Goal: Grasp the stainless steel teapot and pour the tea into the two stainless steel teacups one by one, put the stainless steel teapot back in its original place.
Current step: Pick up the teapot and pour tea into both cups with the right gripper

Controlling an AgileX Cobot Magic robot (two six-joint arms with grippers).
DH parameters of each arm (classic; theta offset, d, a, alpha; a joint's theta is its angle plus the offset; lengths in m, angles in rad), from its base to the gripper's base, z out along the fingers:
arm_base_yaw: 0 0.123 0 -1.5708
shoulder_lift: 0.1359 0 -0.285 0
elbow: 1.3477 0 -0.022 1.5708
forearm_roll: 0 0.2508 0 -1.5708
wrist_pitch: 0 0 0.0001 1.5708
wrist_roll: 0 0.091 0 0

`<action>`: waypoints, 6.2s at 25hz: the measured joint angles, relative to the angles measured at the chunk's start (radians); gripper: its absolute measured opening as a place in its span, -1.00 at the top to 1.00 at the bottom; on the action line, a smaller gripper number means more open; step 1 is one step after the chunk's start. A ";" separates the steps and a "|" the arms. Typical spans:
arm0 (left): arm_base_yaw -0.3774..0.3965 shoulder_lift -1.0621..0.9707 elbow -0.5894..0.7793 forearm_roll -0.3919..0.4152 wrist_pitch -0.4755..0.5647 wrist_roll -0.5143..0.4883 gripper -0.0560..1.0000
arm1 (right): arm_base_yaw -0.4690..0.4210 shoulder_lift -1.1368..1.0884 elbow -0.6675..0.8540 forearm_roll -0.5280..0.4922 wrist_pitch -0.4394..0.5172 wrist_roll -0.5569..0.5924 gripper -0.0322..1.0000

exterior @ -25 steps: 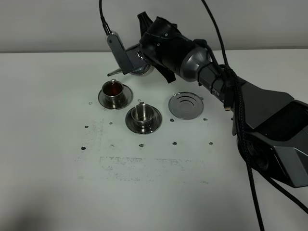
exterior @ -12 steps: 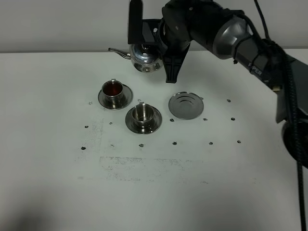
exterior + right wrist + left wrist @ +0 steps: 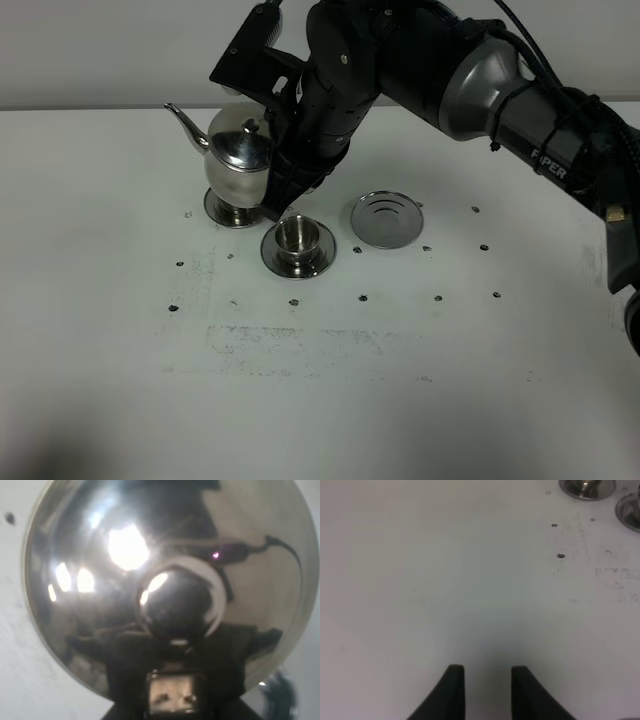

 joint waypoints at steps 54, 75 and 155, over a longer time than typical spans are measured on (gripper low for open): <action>0.000 0.000 0.000 -0.001 0.000 0.000 0.35 | -0.028 -0.215 0.444 -0.044 -0.049 0.263 0.59; 0.000 0.000 0.000 0.000 0.000 0.000 0.35 | -0.143 -0.169 0.562 -0.301 -0.299 -0.356 0.59; 0.000 0.000 0.000 0.000 0.000 0.003 0.35 | -0.096 -0.006 0.440 -0.833 -0.447 -0.533 0.59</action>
